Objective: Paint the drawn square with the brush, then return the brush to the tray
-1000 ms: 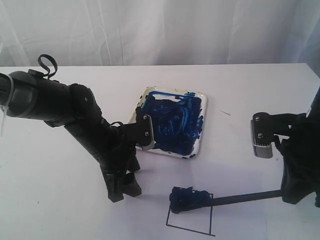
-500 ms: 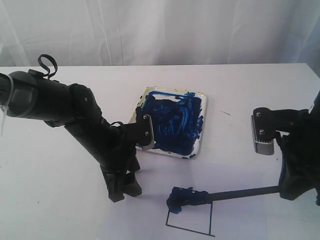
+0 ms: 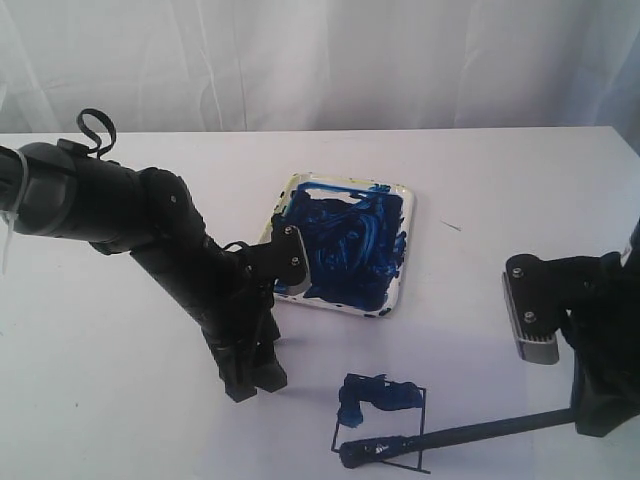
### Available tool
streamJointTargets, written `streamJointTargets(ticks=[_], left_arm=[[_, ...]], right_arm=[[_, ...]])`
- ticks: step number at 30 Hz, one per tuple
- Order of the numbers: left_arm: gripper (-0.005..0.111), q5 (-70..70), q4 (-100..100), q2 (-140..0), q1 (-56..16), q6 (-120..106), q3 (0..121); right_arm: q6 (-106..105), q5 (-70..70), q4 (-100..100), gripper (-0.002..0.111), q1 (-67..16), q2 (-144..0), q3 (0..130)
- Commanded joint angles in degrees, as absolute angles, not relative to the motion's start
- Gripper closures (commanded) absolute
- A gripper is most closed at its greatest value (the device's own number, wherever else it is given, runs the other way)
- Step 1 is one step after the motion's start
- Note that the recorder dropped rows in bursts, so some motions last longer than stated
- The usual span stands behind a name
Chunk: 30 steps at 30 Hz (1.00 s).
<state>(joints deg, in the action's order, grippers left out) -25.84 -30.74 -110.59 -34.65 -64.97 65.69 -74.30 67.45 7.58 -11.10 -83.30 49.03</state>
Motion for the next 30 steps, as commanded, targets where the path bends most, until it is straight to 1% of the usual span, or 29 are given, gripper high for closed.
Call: streamJointTargets(ticks=[1,12,24,30], left_arm=[[0.04,-26.89,-29.75,-112.64,-34.97,-63.78,64.66],[0.04,-26.89,-29.75,-112.64,-34.97,-63.78,64.66],[0.04,-27.29,-29.38,-112.64,-34.97,-64.01,64.66],[0.04,-27.4,-29.06,-112.64,-34.97,-64.13,64.66]], right_arm=[[-73.67,66.03,7.99,0.108,-11.39,-82.92,48.62],[-70.01,63.28,7.89,0.108,-11.39,-82.92,48.62],[-68.64,63.29,5.74,0.108,-11.39,-82.65,48.62],[-68.65,64.28,4.28,0.108,-11.39,-80.11,49.6]])
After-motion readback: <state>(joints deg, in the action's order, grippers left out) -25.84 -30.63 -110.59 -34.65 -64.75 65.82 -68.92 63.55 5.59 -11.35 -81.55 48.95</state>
